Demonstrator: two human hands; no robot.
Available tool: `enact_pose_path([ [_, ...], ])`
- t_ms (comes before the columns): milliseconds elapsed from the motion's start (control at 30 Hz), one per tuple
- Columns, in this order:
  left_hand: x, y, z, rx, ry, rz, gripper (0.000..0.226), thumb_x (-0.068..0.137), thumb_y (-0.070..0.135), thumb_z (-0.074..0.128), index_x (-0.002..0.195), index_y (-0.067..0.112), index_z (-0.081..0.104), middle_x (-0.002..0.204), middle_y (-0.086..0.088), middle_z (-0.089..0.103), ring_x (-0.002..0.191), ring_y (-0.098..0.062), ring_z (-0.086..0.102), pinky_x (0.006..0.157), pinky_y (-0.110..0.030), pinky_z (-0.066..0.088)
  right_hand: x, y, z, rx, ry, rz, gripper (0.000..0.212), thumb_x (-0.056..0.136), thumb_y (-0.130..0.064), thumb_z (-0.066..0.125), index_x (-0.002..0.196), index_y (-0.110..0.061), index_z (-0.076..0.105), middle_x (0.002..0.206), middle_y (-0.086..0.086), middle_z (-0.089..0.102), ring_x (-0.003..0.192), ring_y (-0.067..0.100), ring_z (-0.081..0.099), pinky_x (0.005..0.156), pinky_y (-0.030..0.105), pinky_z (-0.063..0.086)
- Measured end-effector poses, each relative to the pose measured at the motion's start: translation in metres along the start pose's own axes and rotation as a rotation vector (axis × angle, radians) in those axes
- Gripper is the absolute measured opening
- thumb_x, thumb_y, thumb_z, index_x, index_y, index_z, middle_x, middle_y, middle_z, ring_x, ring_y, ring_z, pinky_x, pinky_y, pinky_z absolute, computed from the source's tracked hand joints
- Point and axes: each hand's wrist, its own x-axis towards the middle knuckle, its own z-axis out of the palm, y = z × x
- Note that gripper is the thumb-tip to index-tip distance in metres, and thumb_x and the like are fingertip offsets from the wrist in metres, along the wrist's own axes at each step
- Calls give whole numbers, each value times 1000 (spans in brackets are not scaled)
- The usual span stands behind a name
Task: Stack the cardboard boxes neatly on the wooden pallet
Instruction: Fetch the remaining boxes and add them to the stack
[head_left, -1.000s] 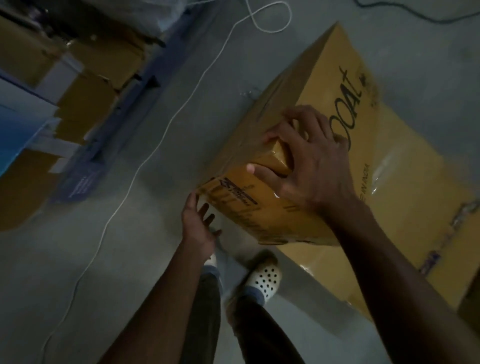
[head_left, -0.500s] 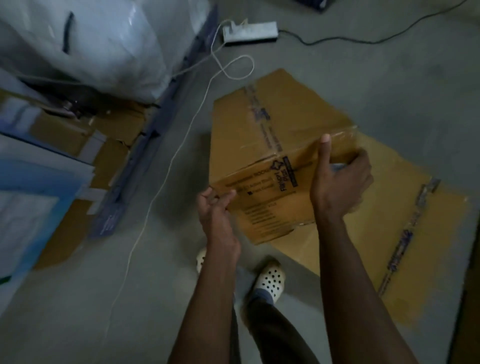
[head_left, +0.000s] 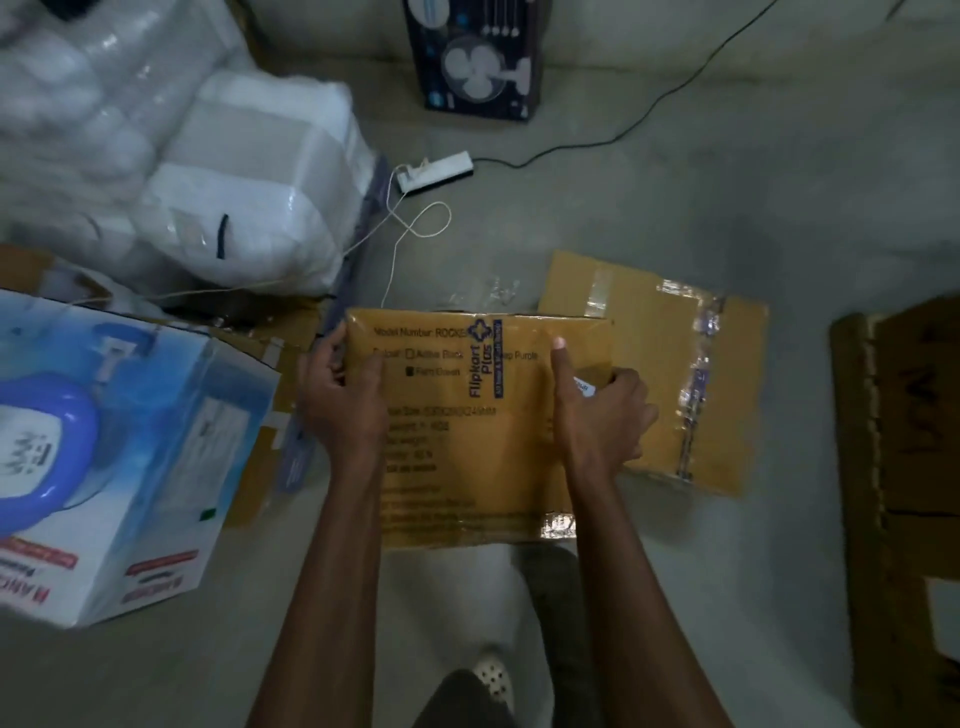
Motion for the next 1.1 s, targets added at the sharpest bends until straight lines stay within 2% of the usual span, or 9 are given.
enact_pose_path([
  [100,-43,25,-30,98,-90,72,27,91,32,66,117,26,69,119,1,61,102,-13,59,84,-28,51,-50,26,-61,66,88,-9,90,76,-85,56,130,-12,52,136,6,54,130,30,42,104,54,42],
  [167,-78,39,-51,116,-191,78,29,79,44,63,106,35,70,114,1,64,100,-16,62,89,-42,56,-84,48,-97,94,175,-13,89,78,-80,61,131,-9,52,137,8,53,134,32,40,107,52,39],
  [233,-116,46,-71,101,-256,92,29,69,51,60,97,47,65,109,6,67,94,-16,67,85,-50,60,-116,72,-132,104,235,-7,90,77,-78,63,134,-9,50,140,8,51,136,31,38,109,51,37],
  [367,-194,60,-91,100,-317,167,48,66,53,58,113,46,62,106,12,64,94,-15,67,83,-47,60,-162,112,-206,152,308,74,90,77,-76,65,136,-11,47,143,7,49,137,30,38,108,52,37],
  [533,-294,79,-93,126,-475,252,37,84,34,68,121,28,66,108,8,54,105,-20,61,93,-47,55,-189,154,-307,225,402,200,84,83,-69,65,141,-12,46,149,9,45,140,31,35,110,52,33],
  [667,-366,83,-88,123,-597,302,56,75,47,59,125,23,65,112,7,54,107,-20,60,94,-47,54,-207,194,-380,261,526,217,82,84,-69,64,142,-13,48,150,8,47,142,32,34,111,51,31],
  [867,-482,93,-53,150,-821,400,59,72,48,65,126,25,64,112,7,52,109,-21,60,95,-48,55,-238,284,-488,293,699,334,81,76,-77,58,124,-11,62,125,11,67,118,36,59,92,42,45],
  [967,-553,98,-28,167,-910,476,62,63,55,63,119,29,67,115,5,58,108,-22,61,93,-48,55,-255,337,-542,329,753,431,71,85,-69,61,120,-7,61,120,12,67,115,35,60,79,35,39],
  [1100,-662,100,-11,185,-1003,590,46,81,39,70,125,25,64,113,3,53,109,-22,58,97,-49,52,-272,408,-608,352,800,512,70,86,-69,61,120,-7,63,120,10,67,113,34,62,78,32,36],
])
